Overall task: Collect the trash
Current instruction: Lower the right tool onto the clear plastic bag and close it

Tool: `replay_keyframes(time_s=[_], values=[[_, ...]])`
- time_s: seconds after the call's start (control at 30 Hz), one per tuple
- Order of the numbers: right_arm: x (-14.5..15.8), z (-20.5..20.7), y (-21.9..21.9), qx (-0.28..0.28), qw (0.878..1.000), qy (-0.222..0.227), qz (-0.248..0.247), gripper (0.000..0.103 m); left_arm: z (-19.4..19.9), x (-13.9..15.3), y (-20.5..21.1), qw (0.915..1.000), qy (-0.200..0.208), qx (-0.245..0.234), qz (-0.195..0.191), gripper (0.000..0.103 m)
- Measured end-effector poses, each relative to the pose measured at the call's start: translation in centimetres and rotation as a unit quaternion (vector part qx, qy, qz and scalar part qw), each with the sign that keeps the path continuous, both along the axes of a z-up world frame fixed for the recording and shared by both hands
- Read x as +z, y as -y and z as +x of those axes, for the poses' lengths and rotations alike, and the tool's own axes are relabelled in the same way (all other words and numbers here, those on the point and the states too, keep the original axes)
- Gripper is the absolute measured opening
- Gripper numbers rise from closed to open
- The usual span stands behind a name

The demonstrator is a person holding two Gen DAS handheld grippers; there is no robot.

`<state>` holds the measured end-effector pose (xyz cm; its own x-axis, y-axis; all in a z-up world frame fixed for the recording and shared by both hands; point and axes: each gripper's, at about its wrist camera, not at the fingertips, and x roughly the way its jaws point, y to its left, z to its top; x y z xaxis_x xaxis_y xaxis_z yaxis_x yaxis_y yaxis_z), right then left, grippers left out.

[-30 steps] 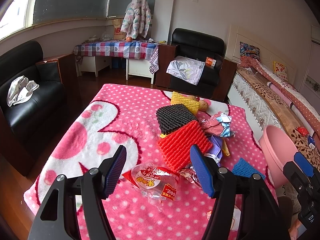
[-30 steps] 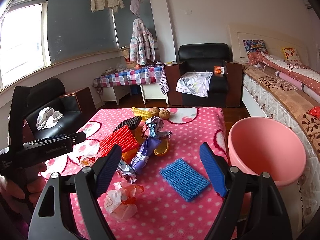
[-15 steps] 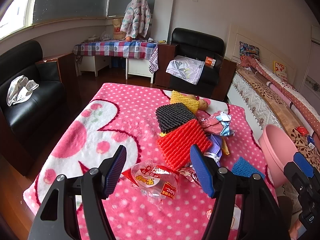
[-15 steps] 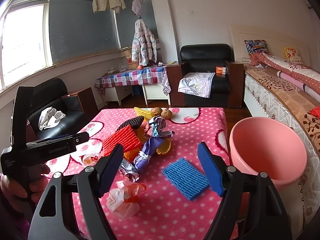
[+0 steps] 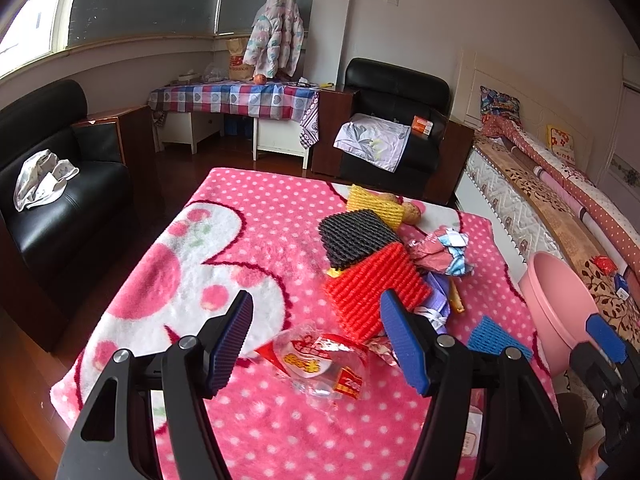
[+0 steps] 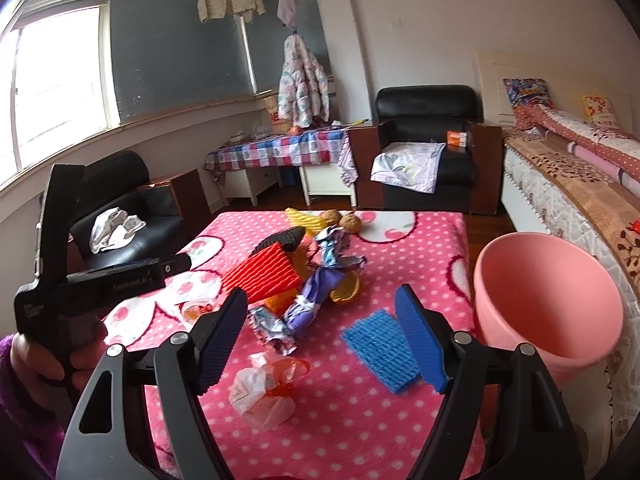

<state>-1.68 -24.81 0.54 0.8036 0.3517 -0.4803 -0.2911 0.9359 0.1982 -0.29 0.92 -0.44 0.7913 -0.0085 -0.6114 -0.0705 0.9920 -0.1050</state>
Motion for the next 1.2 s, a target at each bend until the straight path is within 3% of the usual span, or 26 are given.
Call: replay_keyframes(time_s=[0.3,0.4,0.83,0.93,1.0,1.2], values=[[-1.3,-0.1,-2.6,0.071,0.996,-0.038,-0.023,0.076,-1.2,0.5,-2.9,0.9997,0.011,-0.02,-0.011,0.063],[-2.0,0.2,-3.2,0.092,0.994,-0.061,-0.024,0.069,-2.1,0.3,-3.8,0.9994,0.013,-0.032,-0.001,0.063],[-5.6,2.2,-4.4,0.124,0.979,-0.159,-0.027,0.067,-1.3,-4.0,-3.2,0.9922,-0.06,-0.106,-0.026,0.063],[-6.0,2.3,-4.7,0.128,0.977,-0.167,-0.033,0.066,-0.5,-4.3,-3.1,0.9933,-0.064,-0.096,-0.009,0.064],[-6.3,2.5,-4.8,0.13,0.976,-0.172,-0.033,0.06,-0.1,-4.5,-3.7,0.9934,-0.071,-0.088,-0.02,0.063],[-6.7,3.0,-5.1,0.137,0.973,-0.184,-0.033,0.055,1.1,-5.3,-4.7,0.9931,-0.081,-0.075,-0.042,0.063]])
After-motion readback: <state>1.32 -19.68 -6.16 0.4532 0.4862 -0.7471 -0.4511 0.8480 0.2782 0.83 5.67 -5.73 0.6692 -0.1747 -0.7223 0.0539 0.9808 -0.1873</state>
